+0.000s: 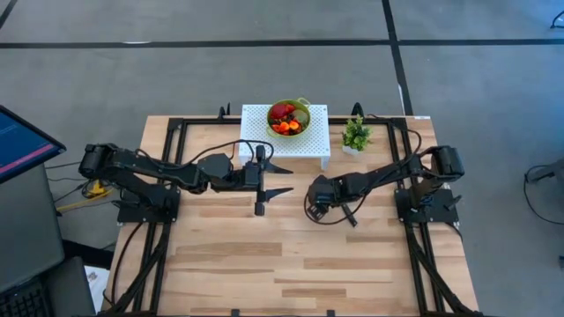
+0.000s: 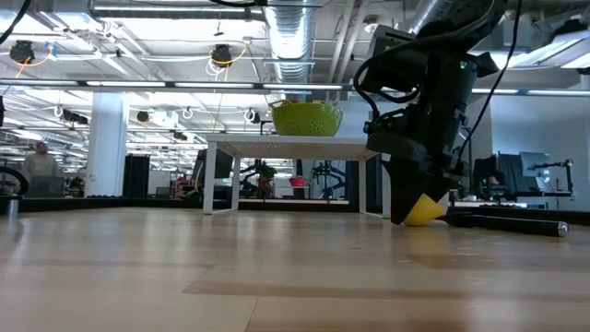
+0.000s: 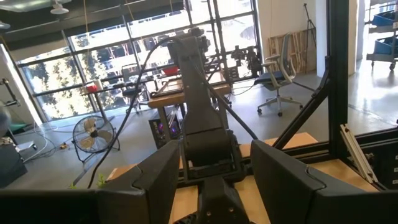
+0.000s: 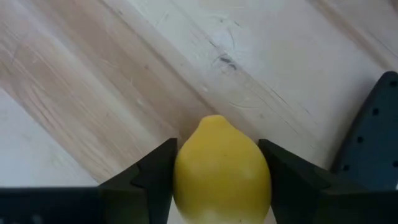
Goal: Pick & Place Fruit
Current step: Put the yellow lemon into the green strainer bowl
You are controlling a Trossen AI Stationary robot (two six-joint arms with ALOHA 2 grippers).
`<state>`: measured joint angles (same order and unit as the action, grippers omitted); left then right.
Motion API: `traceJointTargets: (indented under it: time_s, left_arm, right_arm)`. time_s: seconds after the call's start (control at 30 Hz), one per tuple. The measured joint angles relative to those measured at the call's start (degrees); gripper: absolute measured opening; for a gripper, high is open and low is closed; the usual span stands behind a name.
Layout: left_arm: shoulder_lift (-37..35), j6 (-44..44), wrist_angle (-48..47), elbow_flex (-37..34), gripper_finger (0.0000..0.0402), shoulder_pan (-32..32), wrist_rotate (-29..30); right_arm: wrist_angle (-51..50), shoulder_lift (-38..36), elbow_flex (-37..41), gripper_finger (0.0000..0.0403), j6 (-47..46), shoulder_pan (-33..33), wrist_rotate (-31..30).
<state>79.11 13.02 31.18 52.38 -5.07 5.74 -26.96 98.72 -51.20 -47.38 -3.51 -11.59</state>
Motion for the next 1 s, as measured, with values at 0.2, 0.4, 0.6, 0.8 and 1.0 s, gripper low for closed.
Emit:
traceJointTargets:
  time_s: [0.2, 0.4, 0.6, 0.8, 1.0]
  left_arm:
    - [0.00, 0.01, 0.00, 0.00, 0.0191, 0.00, 0.00]
    - [0.00, 0.00, 0.00, 0.00, 0.0191, 0.00, 0.01]
    - [0.00, 0.01, 0.00, 0.00, 0.0191, 0.00, 0.01]
    - [0.00, 0.01, 0.00, 0.00, 0.0191, 0.00, 0.00]
    - [0.00, 0.02, 0.00, 0.00, 0.0191, -0.01, 0.00]
  right_arm:
    - [-0.13, -0.02, -0.02, 0.0214, -0.03, -0.16, 0.62]
    - [0.02, -0.07, -0.07, 0.0292, 1.53, -0.11, 1.25]
    - [-0.52, -0.11, -0.09, 0.0271, 3.07, -0.17, 2.64]
    - [-1.40, -0.15, -0.09, 0.0225, 4.72, -0.13, 3.09]
    - [-1.48, -0.22, -0.09, 0.0196, 6.00, -0.11, 3.64]
